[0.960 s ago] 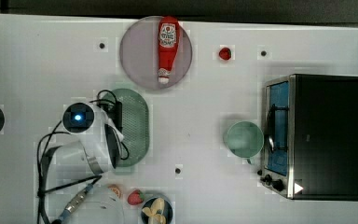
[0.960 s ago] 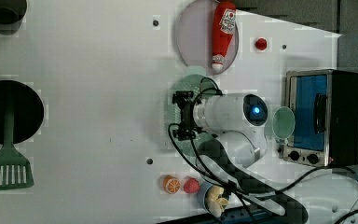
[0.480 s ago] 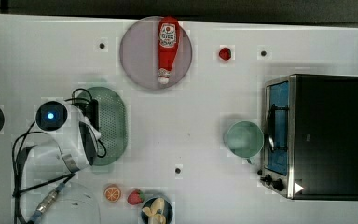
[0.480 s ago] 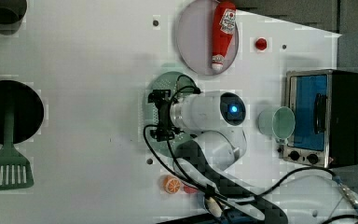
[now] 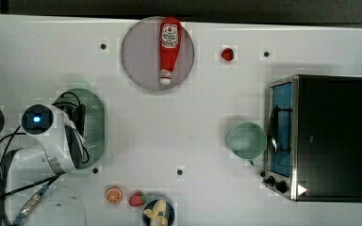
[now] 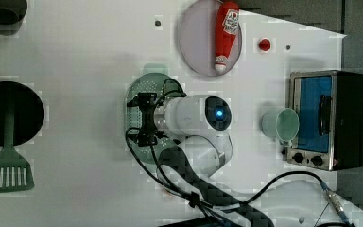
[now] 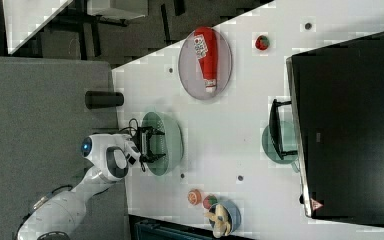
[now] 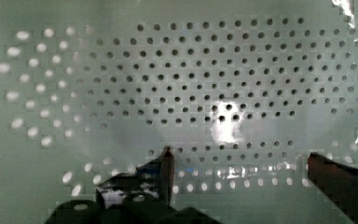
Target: Drag strainer right to left.
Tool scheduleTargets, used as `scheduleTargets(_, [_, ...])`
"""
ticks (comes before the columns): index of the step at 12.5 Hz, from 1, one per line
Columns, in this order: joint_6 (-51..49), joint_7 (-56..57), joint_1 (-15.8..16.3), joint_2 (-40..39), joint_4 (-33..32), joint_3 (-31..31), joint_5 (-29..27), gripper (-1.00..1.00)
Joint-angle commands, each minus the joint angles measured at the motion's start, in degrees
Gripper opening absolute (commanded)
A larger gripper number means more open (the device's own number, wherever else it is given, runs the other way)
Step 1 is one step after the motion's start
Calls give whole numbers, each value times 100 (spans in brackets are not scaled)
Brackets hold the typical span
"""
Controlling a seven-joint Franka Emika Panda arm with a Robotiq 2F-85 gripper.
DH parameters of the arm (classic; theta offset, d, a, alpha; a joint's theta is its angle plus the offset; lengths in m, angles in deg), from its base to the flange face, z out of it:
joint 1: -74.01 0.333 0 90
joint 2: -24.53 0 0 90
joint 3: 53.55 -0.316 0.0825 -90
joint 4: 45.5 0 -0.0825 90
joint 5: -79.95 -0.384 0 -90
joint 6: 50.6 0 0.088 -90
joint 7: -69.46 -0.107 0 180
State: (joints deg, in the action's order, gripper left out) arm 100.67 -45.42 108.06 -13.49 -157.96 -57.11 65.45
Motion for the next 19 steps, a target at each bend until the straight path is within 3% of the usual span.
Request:
scheduleTargets(1, [-28, -313, 185, -4, 161, -53, -111, 100])
scheduleTargets(10, [-128, -253, 471, -35, 539, 87, -79, 100])
scheduleTargets(14, [-1310, 1155, 443, 1053, 393, 511, -19, 100])
scheduleTargets(19, [-2435, 3192, 321, 2750, 430, 1936, 310, 100])
